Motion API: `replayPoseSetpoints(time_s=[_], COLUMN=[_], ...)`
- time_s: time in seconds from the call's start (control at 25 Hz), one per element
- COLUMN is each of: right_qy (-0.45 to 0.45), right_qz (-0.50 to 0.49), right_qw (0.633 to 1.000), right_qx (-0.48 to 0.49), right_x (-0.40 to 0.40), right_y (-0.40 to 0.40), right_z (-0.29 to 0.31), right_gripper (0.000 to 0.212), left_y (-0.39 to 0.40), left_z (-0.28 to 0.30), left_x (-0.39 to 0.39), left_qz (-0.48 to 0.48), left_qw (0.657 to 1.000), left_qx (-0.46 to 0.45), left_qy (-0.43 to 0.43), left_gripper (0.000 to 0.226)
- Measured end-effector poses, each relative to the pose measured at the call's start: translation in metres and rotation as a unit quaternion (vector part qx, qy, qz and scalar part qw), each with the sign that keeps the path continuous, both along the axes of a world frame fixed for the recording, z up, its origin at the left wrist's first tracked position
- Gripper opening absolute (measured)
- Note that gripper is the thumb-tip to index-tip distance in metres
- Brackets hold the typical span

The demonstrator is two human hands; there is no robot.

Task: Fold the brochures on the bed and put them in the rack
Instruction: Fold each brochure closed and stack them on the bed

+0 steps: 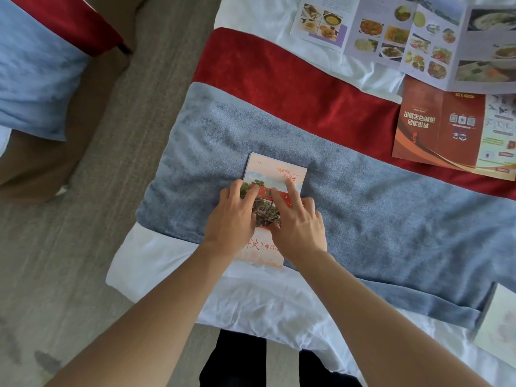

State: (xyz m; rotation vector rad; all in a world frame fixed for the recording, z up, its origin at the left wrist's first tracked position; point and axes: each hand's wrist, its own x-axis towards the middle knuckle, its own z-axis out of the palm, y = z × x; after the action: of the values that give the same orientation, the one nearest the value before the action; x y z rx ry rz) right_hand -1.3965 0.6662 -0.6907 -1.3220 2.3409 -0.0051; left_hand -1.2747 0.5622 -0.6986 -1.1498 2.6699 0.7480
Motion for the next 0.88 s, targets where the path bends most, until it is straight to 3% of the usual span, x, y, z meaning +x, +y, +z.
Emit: replayPoseSetpoints(time_s=[0.32,0.48,0.76,0.88], right_qy=[-0.012,-0.022,-0.015,0.025], right_qz=[-0.004,-0.034,-0.161,-0.107], right_qw=[1.0,0.999,0.985,0.993], right_qx=[0.015,-0.014,-0.063,-0.036], right_x=[-0.006,-0.027,-0.123,-0.167], right_y=[-0.008,-0.004,0.035,0.069], right_z=[0.008,0.028,0.052,0.05], right_gripper=[0.071,0.069,0.063,0.058], left_y=[-0.006,-0.008,0.022,0.053], left_z=[0.01,0.028,0.046,0.039], left_x=[-0.015,-0.035,-0.141,-0.183], left_qz=[-0.006,-0.021,-0.041,-0.078], left_qw=[0.998,0.997,0.998,0.996], left_qx=[-0.029,-0.07,0.002,0.035], left_qy=[-0.049,-0.012,0.048,0.027], left_gripper=[0.051,0.04,0.023,0.03])
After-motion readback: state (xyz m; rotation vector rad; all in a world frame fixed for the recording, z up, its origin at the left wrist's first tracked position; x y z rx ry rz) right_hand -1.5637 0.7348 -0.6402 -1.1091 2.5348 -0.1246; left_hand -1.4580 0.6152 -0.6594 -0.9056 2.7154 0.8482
